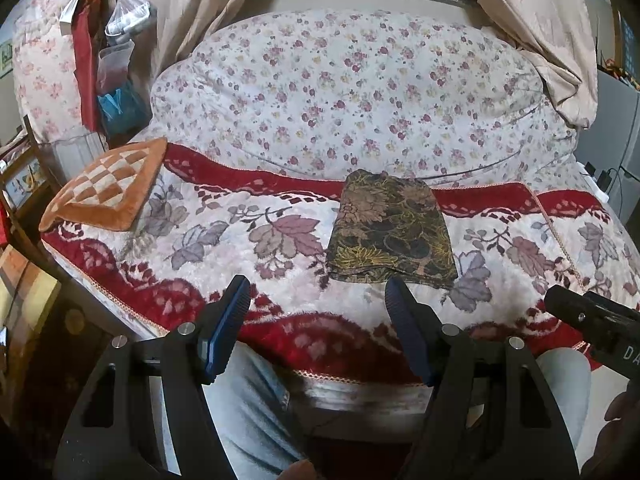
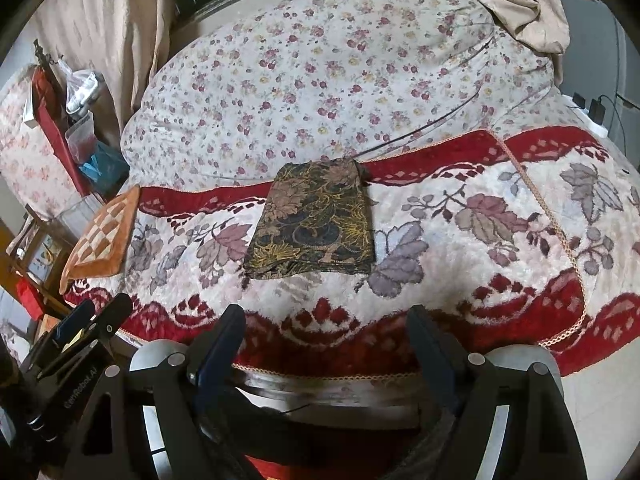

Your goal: Fold small clothes

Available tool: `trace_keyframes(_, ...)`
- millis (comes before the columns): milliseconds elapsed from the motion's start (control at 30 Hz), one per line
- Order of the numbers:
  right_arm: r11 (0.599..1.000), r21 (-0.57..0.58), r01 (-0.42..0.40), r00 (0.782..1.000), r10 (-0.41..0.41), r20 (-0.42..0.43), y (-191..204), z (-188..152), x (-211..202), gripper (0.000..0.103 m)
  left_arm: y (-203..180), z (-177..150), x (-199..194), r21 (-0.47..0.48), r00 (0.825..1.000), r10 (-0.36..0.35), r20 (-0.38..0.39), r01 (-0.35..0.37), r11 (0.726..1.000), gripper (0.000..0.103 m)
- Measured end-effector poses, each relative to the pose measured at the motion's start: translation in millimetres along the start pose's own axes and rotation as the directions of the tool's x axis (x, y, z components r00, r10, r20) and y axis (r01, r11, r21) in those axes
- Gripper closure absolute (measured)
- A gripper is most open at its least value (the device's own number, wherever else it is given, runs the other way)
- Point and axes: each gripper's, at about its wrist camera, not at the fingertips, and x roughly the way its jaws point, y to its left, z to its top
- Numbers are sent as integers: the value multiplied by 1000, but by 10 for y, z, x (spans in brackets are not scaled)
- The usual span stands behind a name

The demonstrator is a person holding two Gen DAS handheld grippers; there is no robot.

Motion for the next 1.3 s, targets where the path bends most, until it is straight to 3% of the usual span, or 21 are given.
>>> trace_keyframes(1300, 1000, -26, 12, 1000, -11, 17, 44, 109, 18, 23, -32, -30, 47, 15, 1000, -4, -10, 4, 1000, 33)
